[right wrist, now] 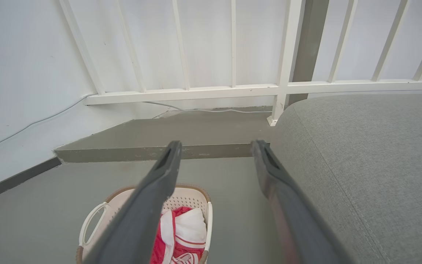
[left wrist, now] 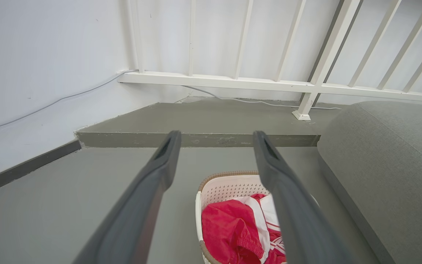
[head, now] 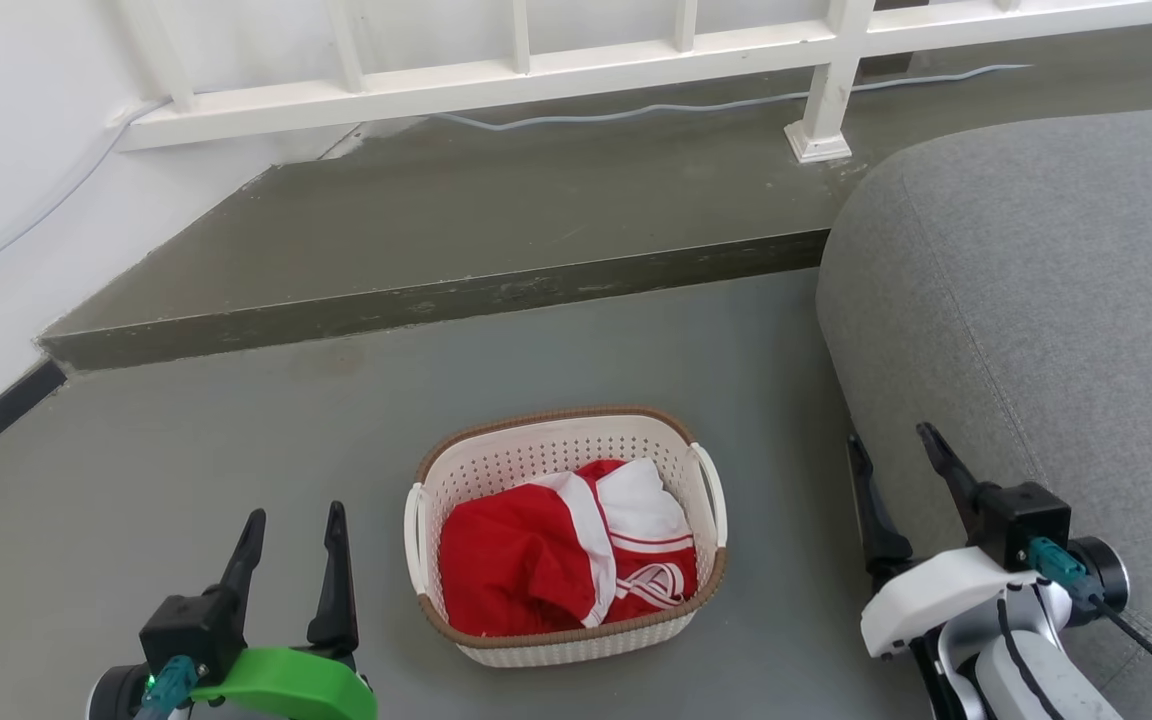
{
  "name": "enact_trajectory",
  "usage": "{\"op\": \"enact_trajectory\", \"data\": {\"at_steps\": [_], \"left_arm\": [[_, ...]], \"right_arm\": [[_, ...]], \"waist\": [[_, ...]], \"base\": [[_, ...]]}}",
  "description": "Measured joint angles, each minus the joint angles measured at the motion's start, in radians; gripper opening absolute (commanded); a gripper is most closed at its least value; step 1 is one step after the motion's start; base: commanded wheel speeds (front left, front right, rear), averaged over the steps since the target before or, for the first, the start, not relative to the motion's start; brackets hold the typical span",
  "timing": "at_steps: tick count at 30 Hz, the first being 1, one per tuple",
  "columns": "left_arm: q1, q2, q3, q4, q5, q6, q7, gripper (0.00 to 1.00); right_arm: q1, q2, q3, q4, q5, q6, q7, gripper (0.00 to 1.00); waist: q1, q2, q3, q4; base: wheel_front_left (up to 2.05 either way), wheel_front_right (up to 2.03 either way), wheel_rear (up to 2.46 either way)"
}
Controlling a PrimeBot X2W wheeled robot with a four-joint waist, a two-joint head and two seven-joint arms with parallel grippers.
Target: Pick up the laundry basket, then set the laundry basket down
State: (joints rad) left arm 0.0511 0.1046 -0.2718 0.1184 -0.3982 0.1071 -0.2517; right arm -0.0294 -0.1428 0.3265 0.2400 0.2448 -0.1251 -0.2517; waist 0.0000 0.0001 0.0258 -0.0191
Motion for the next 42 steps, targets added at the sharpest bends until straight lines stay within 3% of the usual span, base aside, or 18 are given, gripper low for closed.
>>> {"op": "enact_trajectory", "data": {"at_steps": [17, 18, 28, 42], "left_arm": [[0.021, -0.004, -0.002, -0.021, 0.007, 0.003, 0.0, 1.0], [0.021, -0.005, -0.002, -0.023, 0.007, 0.005, 0.0, 0.0], [0.037, -0.015, -0.007, 0.004, -0.03, -0.002, 0.004, 0.0], [0.038, -0.02, 0.023, 0.001, -0.214, -0.029, 0.037, 0.0]], "right_arm": [[0.021, 0.016, -0.013, -0.014, -0.011, 0.0, 0.0, 1.0], [0.022, 0.016, -0.014, -0.014, -0.012, 0.0, 0.0, 0.0], [0.06, 0.026, -0.015, 0.01, 0.02, 0.011, 0.002, 0.0], [0.064, 0.037, -0.049, -0.014, 0.224, 0.041, 0.025, 0.0]], "waist": [[0.0, 0.0, -0.003, 0.005], [0.0, 0.0, -0.004, 0.005], [0.0, 0.0, -0.005, 0.006], [0.0, 0.0, -0.006, 0.007]], "base": [[0.0, 0.0, 0.0], [0.0, 0.0, 0.0], [0.0, 0.0, 0.0], [0.0, 0.0, 0.0]]}}
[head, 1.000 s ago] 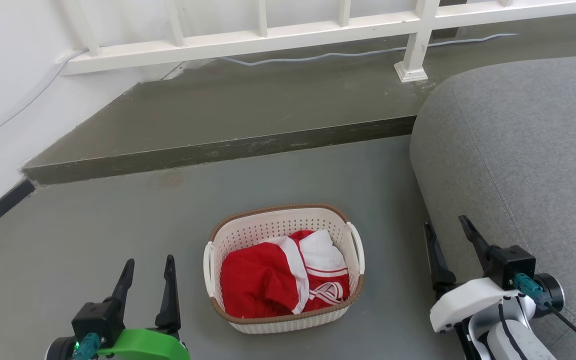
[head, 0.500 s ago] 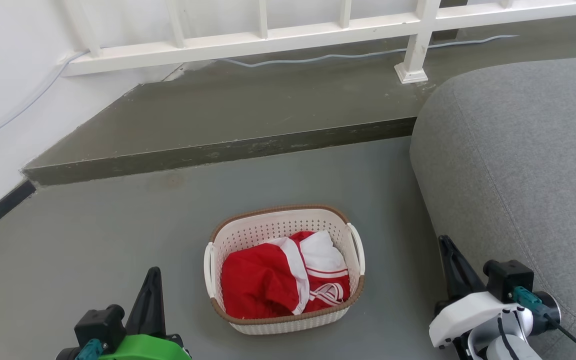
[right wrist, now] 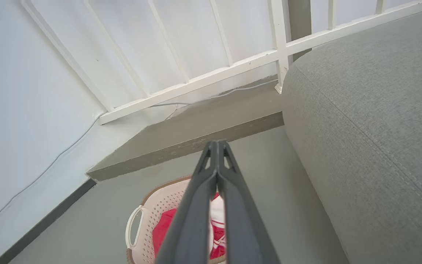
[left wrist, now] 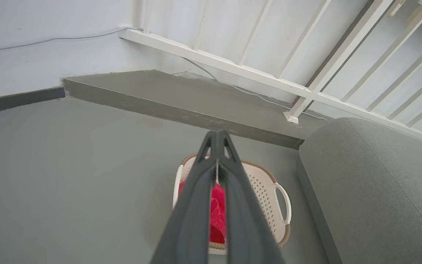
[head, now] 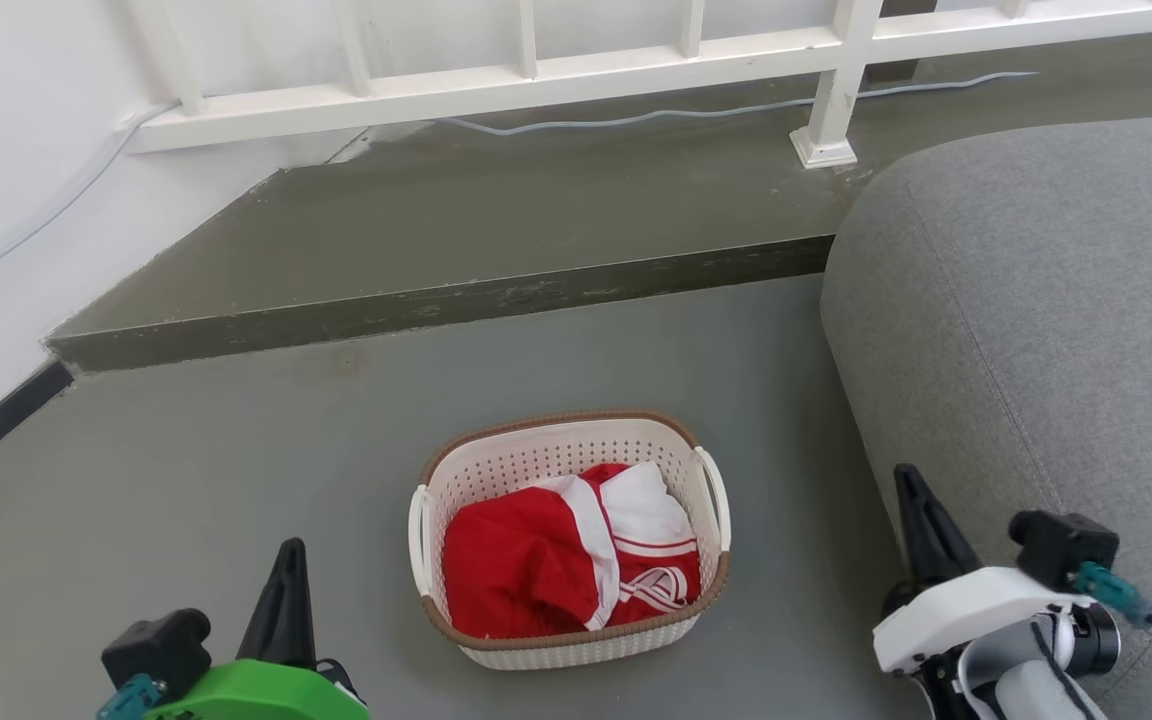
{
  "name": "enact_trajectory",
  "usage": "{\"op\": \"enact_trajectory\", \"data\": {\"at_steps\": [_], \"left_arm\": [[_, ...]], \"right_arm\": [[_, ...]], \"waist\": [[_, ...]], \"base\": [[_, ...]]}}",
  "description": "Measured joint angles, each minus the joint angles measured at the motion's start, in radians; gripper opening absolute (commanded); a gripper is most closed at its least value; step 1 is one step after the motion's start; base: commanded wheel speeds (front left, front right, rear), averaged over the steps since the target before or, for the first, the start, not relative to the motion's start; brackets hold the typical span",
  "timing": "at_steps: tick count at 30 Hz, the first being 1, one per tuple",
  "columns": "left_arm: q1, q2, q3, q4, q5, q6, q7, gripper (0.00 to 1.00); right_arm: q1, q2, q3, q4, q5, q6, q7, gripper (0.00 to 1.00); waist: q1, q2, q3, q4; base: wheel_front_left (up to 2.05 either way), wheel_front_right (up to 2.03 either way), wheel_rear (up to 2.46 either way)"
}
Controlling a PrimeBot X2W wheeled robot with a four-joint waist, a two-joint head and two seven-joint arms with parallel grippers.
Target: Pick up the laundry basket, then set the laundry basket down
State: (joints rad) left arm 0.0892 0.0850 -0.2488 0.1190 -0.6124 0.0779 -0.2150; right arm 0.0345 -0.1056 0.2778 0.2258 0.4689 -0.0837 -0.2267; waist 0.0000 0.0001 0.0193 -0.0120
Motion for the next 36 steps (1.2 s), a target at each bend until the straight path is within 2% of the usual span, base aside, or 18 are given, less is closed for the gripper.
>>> {"op": "enact_trajectory", "data": {"at_steps": [12, 36], "left_arm": [[-0.002, -0.003, 0.037, 0.005, -0.132, -0.018, 0.039, 0.0], [-0.029, -0.002, 0.104, 0.04, -0.415, -0.069, 0.11, 0.0]], "right_arm": [[-0.002, 0.008, -0.051, -0.003, 0.162, 0.014, 0.041, 0.0], [-0.016, 0.007, -0.138, -0.001, 0.481, 0.066, 0.116, 0.0]], "waist": [[0.0, 0.0, -0.001, 0.002], [0.0, 0.0, -0.005, 0.005]], "base": [[0.0, 0.0, 0.0], [0.0, 0.0, 0.0]]}}
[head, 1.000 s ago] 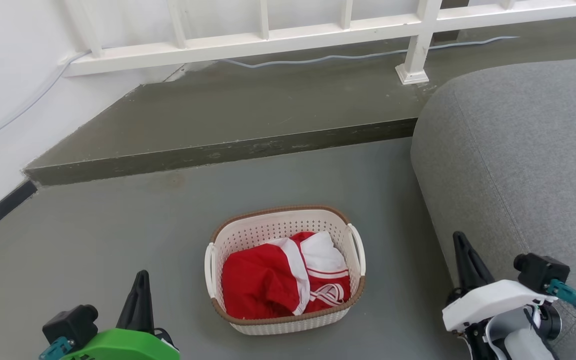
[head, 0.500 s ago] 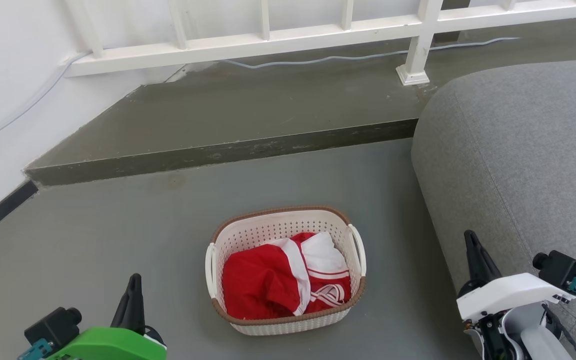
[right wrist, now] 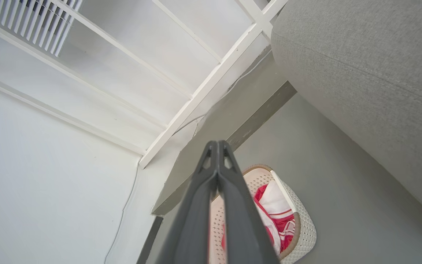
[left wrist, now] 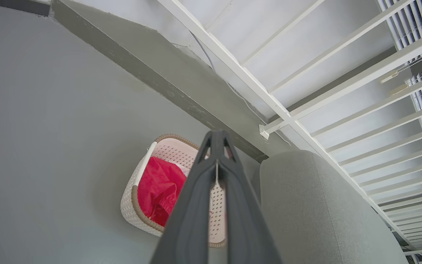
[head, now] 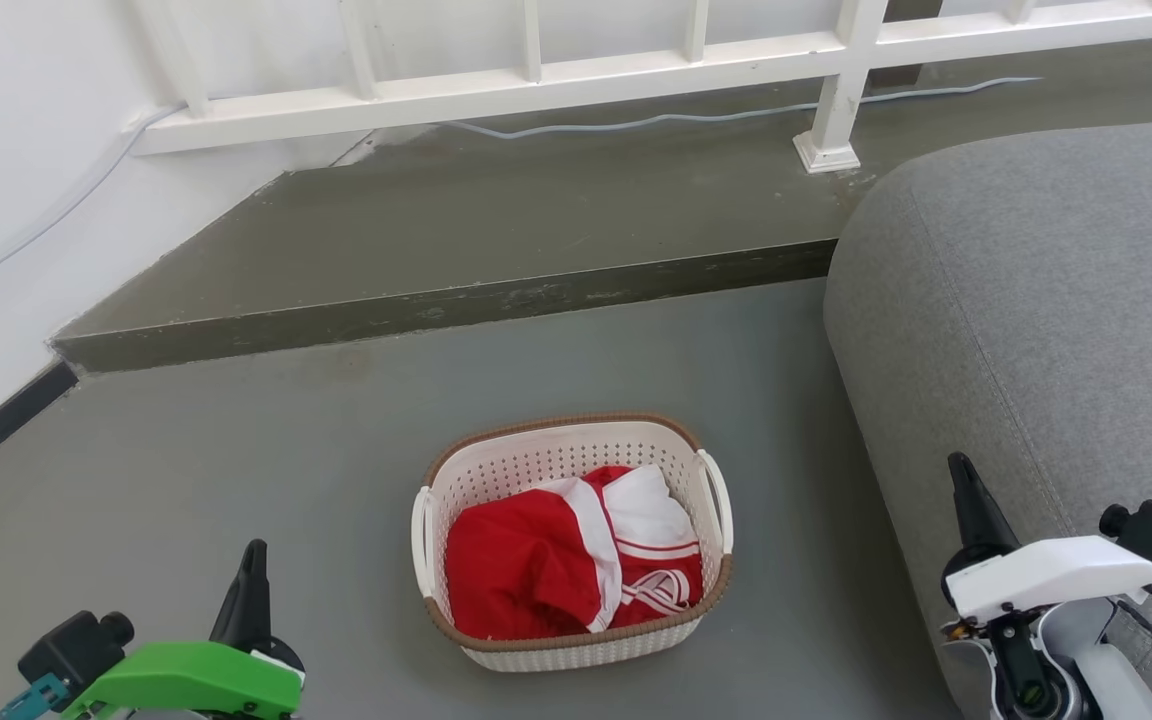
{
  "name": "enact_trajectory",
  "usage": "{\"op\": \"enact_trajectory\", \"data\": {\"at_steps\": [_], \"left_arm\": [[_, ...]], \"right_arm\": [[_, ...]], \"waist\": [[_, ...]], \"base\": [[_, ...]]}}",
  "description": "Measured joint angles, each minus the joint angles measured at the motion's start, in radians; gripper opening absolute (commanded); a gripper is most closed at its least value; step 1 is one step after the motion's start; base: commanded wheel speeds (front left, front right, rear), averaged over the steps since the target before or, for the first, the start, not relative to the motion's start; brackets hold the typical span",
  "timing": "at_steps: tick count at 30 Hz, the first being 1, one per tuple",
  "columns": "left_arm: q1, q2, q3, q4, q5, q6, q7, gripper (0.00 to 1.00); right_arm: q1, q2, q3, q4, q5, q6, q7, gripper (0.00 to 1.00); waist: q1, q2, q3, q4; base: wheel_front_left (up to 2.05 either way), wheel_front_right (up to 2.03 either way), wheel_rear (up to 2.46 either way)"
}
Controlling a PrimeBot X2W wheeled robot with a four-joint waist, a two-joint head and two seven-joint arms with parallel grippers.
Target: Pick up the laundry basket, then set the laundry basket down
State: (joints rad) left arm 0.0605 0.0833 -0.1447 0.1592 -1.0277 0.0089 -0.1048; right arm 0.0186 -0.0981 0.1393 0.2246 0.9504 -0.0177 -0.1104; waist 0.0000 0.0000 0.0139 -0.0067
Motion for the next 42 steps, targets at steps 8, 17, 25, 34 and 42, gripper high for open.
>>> {"op": "enact_trajectory", "data": {"at_steps": [8, 17, 25, 34, 42], "left_arm": [[-0.016, 0.0, 0.019, 0.015, -0.09, -0.018, 0.022, 0.0], [-0.024, 0.0, 0.042, 0.029, -0.177, -0.028, 0.044, 0.0], [-0.042, 0.001, 0.062, 0.041, -0.273, -0.05, 0.067, 0.0], [-0.058, 0.001, 0.084, 0.058, -0.368, -0.071, 0.093, 0.0], [-0.07, 0.0, 0.107, 0.07, -0.461, -0.089, 0.113, 0.0]], "right_arm": [[-0.011, 0.0, -0.027, 0.003, 0.104, 0.019, 0.024, 0.0], [-0.014, 0.0, -0.054, 0.008, 0.207, 0.037, 0.044, 0.0], [-0.027, 0.0, -0.08, 0.012, 0.305, 0.053, 0.068, 0.0], [-0.034, 0.001, -0.109, 0.019, 0.42, 0.072, 0.09, 0.0], [-0.044, 0.002, -0.137, 0.024, 0.523, 0.091, 0.112, 0.0]], "waist": [[0.0, 0.0, -0.001, 0.001], [0.0, 0.0, -0.003, 0.002], [0.0, 0.0, -0.004, 0.003], [0.0, 0.0, -0.006, 0.004], [0.0, 0.0, -0.008, 0.005]], "base": [[0.0, 0.0, 0.0], [0.0, 0.0, 0.0], [0.0, 0.0, 0.0], [0.0, 0.0, 0.0], [0.0, 0.0, 0.0]]}}
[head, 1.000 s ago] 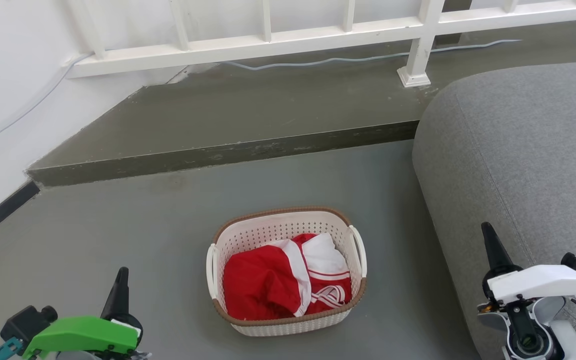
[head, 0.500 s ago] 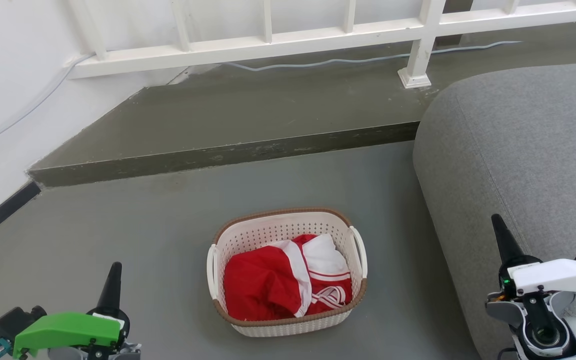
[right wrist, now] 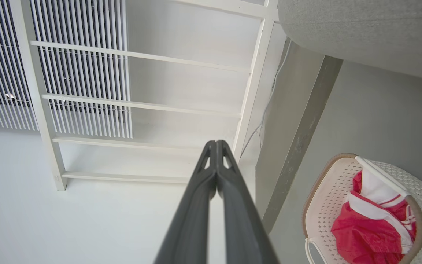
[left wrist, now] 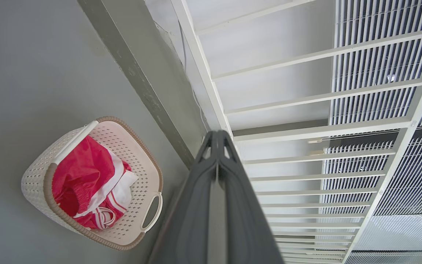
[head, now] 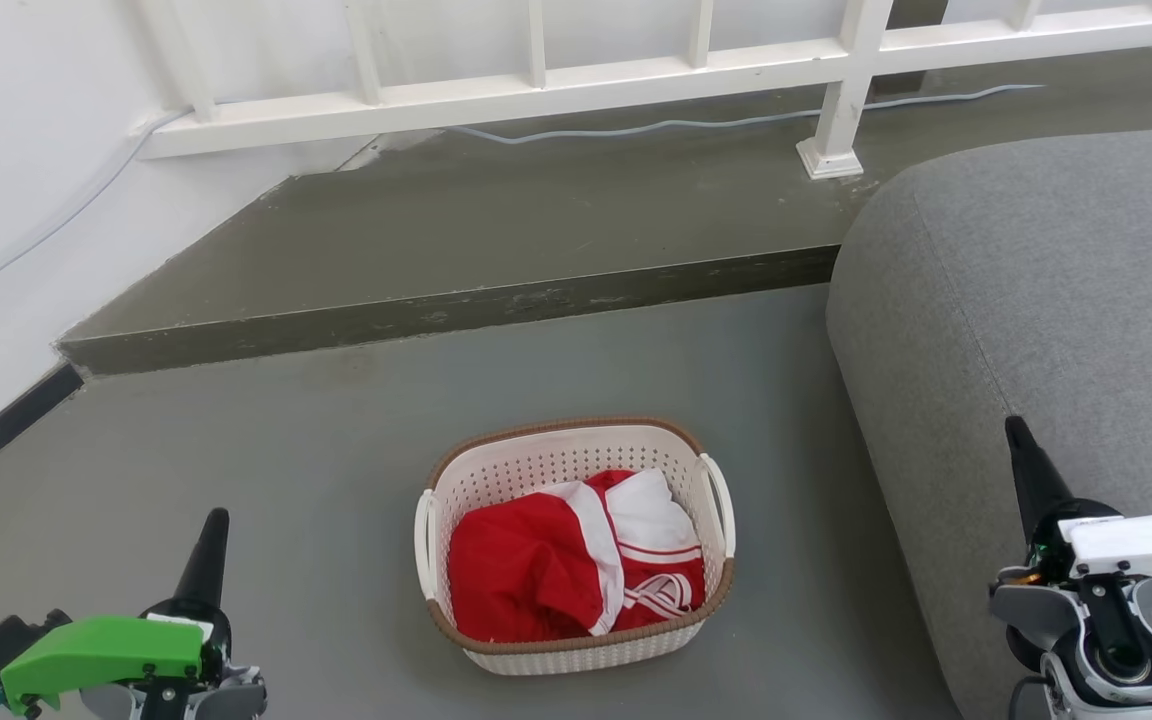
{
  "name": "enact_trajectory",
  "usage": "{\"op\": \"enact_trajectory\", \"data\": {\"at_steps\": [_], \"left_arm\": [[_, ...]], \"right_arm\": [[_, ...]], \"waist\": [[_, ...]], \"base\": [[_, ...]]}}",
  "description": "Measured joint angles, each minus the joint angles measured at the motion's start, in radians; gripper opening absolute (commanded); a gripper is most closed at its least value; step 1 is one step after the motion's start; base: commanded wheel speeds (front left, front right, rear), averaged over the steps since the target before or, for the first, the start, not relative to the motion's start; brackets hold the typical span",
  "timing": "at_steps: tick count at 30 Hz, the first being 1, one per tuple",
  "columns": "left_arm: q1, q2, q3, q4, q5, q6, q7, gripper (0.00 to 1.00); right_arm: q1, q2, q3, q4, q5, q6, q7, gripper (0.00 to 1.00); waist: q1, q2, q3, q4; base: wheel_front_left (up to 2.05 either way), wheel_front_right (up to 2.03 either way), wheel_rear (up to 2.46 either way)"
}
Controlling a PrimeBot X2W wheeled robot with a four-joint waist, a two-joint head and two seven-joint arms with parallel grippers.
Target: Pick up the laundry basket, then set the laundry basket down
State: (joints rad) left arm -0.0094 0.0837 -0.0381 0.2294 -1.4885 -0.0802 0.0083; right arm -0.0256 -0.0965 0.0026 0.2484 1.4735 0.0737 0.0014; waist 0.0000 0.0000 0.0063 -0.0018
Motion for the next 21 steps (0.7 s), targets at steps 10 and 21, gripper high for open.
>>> {"op": "enact_trajectory", "data": {"at_steps": [10, 21], "left_arm": [[-0.016, 0.0, 0.027, 0.019, -0.111, -0.021, 0.027, 0.0], [-0.033, 0.0, 0.04, 0.029, -0.178, -0.034, 0.041, 0.0]], "right_arm": [[-0.011, 0.001, -0.034, 0.006, 0.126, 0.023, 0.027, 0.0], [-0.023, 0.002, -0.053, 0.012, 0.193, 0.04, 0.043, 0.0]], "waist": [[0.0, 0.0, -0.002, 0.001], [0.0, 0.0, -0.003, 0.002]], "base": [[0.0, 0.0, 0.0], [0.0, 0.0, 0.0]]}}
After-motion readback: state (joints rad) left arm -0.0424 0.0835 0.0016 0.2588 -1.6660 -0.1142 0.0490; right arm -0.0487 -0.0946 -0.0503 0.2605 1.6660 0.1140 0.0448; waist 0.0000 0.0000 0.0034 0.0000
